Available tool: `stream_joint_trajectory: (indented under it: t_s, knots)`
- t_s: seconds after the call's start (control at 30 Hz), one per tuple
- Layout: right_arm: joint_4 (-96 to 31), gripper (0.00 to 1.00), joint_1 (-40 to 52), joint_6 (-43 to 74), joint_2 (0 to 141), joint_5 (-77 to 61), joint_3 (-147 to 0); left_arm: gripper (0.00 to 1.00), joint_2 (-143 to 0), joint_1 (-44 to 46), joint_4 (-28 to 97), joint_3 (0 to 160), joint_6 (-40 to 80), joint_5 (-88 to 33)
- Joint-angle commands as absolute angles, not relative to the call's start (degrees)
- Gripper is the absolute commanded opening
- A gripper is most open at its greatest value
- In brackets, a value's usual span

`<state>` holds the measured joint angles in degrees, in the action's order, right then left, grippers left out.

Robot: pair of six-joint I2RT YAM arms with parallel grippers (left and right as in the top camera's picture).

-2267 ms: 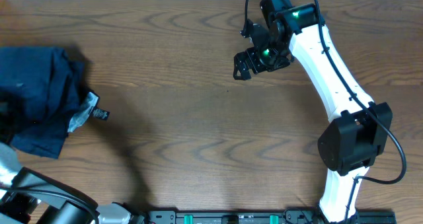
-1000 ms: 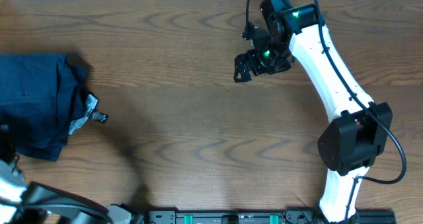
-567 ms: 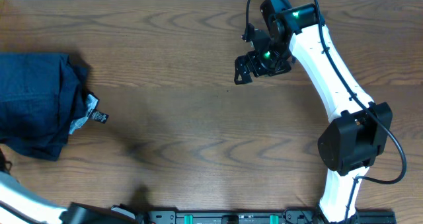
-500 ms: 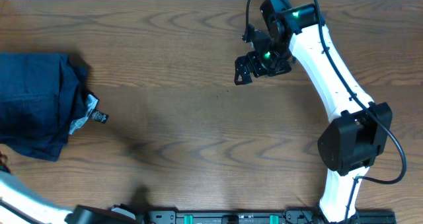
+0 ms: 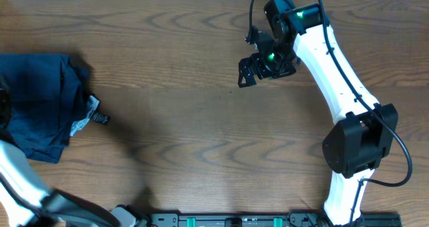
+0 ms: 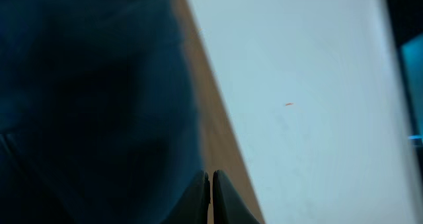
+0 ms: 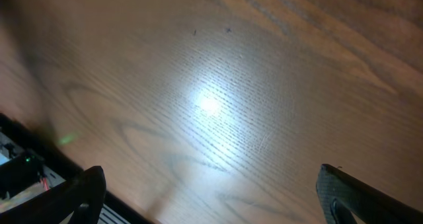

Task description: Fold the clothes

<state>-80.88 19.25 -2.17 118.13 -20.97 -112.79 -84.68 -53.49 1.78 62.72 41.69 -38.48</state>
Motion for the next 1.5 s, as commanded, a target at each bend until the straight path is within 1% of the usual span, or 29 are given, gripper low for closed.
stream_joint_trajectory:
  t_s: [0.0, 0.13, 0.53, 0.77, 0.8, 0.83, 0.87, 1.03, 1.17, 1.2, 1.23, 1.3, 1.33, 1.4, 1.47]
  knots:
    - [-81.4, 0.99, 19.6, -3.1, 118.4, -21.5, -113.5, 0.07, -90.1, -53.4, -0.6, 63.3, 39.8, -40.1]
    - [-82.1, 0.99, 19.6, -2.6, 118.4, -21.5, -113.5, 0.06, -96.8, -53.3, -4.2, 63.3, 36.6, -40.6]
    - [-84.8, 0.99, 19.9, -1.7, 118.4, -21.7, -113.5, 0.06, -117.5, -53.3, -5.8, 63.3, 35.5, -42.6]
    - [-86.1, 0.99, 19.9, -1.3, 118.4, -21.7, -113.5, 0.06, -120.2, -53.3, -6.6, 63.4, 35.4, -47.9]
    - [-86.1, 0.99, 19.9, -1.3, 118.4, -21.7, -113.5, 0.07, -119.9, -53.3, -6.8, 63.5, 35.4, -49.3]
    - [-86.0, 0.99, 19.9, -1.3, 118.4, -21.7, -113.5, 0.11, -119.4, -53.3, -6.7, 63.7, 35.4, -50.8]
    - [-85.9, 0.99, 19.9, -1.3, 118.4, -21.6, -113.5, 0.17, -118.9, -53.3, -6.8, 63.8, 35.7, -52.1]
    - [-85.2, 0.99, 19.9, -1.3, 118.4, -21.6, -113.5, 0.17, -111.9, -53.3, -6.5, 63.8, 36.2, -55.5]
    - [-85.1, 0.99, 19.9, -1.4, 118.4, -21.1, -113.5, 0.17, -102.1, -53.3, -6.5, 63.8, 36.2, -56.0]
    - [-85.0, 0.99, 19.9, -1.4, 118.4, -20.7, -113.5, 0.22, -99.5, -53.3, -6.5, 63.8, 36.2, -56.0]
    - [-84.9, 0.99, 19.9, -1.4, 118.4, -20.1, -113.5, 0.24, -97.1, -53.3, -6.3, 63.8, 36.2, -56.1]
    - [-84.5, 0.99, 19.7, -1.4, 118.4, -17.9, -113.6, 0.26, -91.7, -53.3, -5.3, 63.8, 36.3, -56.1]
    - [-84.4, 0.99, 19.5, -1.4, 118.4, -16.7, -113.6, 0.28, -88.9, -53.3, -4.7, 63.8, 36.3, -56.1]
    - [-84.5, 0.99, 19.0, -1.4, 118.4, -15.4, -113.8, 0.37, -83.9, -53.3, -3.1, 63.8, 36.3, -56.2]
    - [-84.5, 0.99, 18.2, -1.4, 118.4, -15.2, -114.2, 0.41, -79.2, -53.3, -0.8, 63.8, 36.7, -56.6]
